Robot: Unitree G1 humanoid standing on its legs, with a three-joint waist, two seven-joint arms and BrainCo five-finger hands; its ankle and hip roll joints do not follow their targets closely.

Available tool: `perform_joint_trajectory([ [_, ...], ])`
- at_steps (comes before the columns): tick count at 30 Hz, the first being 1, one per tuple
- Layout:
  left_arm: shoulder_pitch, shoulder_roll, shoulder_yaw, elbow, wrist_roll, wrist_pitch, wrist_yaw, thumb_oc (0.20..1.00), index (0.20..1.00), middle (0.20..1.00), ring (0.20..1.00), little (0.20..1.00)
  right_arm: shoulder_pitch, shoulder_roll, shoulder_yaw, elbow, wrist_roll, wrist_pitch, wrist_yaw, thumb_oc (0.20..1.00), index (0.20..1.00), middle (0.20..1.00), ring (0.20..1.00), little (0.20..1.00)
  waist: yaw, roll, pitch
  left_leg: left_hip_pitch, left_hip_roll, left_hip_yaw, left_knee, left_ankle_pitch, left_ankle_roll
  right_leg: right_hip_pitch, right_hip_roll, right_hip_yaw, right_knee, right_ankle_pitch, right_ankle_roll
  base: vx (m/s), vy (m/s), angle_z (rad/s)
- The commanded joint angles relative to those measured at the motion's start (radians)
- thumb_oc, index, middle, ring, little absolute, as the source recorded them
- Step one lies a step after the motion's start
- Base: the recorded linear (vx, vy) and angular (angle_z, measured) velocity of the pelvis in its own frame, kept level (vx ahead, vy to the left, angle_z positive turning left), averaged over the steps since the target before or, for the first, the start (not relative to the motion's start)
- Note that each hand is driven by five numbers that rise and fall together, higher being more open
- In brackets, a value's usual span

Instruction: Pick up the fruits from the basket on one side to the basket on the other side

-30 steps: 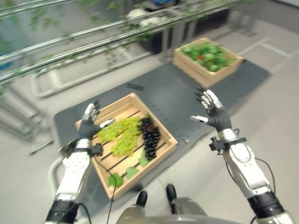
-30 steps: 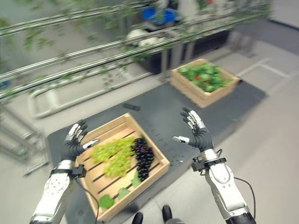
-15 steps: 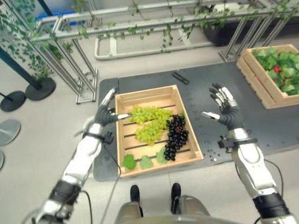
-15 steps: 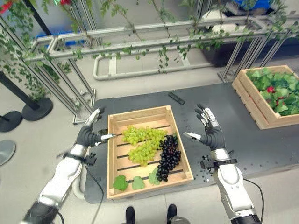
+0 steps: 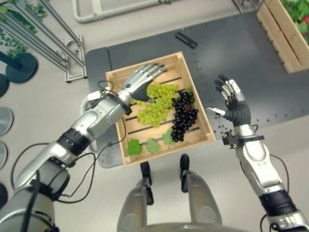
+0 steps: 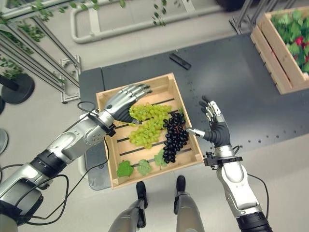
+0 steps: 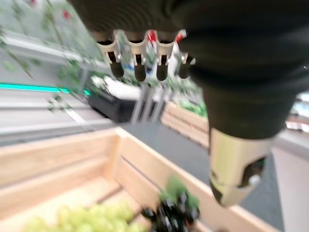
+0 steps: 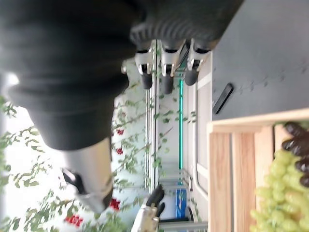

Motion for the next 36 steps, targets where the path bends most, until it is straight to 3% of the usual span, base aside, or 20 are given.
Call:
perform_joint_trajectory([
  [1, -0.105, -0.041, -0.013, 0.089, 0.058, 0.012, -0.006, 1.000, 1.000, 1.000, 1.000, 1.000, -0.005, -0.028, -0.047, -0.104, 0.015, -0.093, -0.029, 1.000, 1.000, 1.000, 1.000, 1.000, -0.019, -0.008, -0.029, -0.072, 0.018, -0.023, 0.107, -0.048, -0.010, 0.006, -0.023, 0.043, -0.096, 0.062, 0.100, -0.04, 0.012, -0.16],
  [10, -0.126, -0.073, -0.025, 0.280, 0.029, 0.073, -0.041, 1.000, 1.000, 1.000, 1.000, 1.000, -0.029, -0.015, -0.047, -0.101, 0.000, -0.101, -0.065, 1.000, 1.000, 1.000, 1.000, 1.000, -0.044, 0.016, 0.028, -0.129, 0.022, 0.001, 0.134, -0.049, -0.009, -0.071, -0.017, 0.067, -0.067, 0.063, 0.103, -0.02, -0.014, -0.13],
  [17, -0.113, -0.182, 0.045, 0.496, 0.028, 0.190, -0.060, 1.000, 1.000, 1.000, 1.000, 1.000, -0.043, 0.009, -0.049, -0.084, -0.025, -0.089, -0.084, 1.000, 1.000, 1.000, 1.000, 1.000, -0.053, 0.027, 0.044, -0.195, 0.024, 0.005, 0.141, -0.041, -0.017, -0.146, -0.014, 0.070, -0.052, 0.058, 0.096, -0.01, -0.043, -0.02],
  [22, -0.149, -0.138, 0.029, 0.418, 0.118, 0.184, -0.013, 1.000, 1.000, 1.000, 1.000, 1.000, -0.042, 0.005, -0.037, -0.079, -0.039, -0.091, -0.087, 1.000, 1.000, 1.000, 1.000, 1.000, -0.048, 0.033, 0.044, -0.222, 0.021, 0.000, 0.144, -0.048, -0.019, -0.175, -0.011, 0.072, -0.042, 0.048, 0.096, 0.00, -0.029, 0.01],
  [27, -0.126, -0.141, 0.061, 0.421, 0.106, 0.194, 0.013, 1.000, 1.000, 1.000, 1.000, 1.000, -0.041, 0.000, -0.028, -0.076, -0.044, -0.094, -0.096, 1.000, 1.000, 1.000, 1.000, 1.000, -0.046, 0.028, 0.044, -0.242, 0.019, 0.001, 0.139, -0.037, -0.019, -0.201, -0.011, 0.073, -0.044, 0.057, 0.093, 0.00, 0.000, 0.00],
  [36, -0.161, -0.204, 0.132, 0.609, 0.121, 0.318, 0.068, 1.000, 1.000, 1.000, 1.000, 1.000, -0.022, -0.008, 0.000, -0.073, -0.035, -0.087, -0.091, 1.000, 1.000, 1.000, 1.000, 1.000, -0.050, 0.018, 0.044, -0.270, 0.019, 0.004, 0.151, -0.046, -0.019, -0.228, -0.009, 0.075, -0.038, 0.058, 0.092, 0.00, 0.000, 0.00],
])
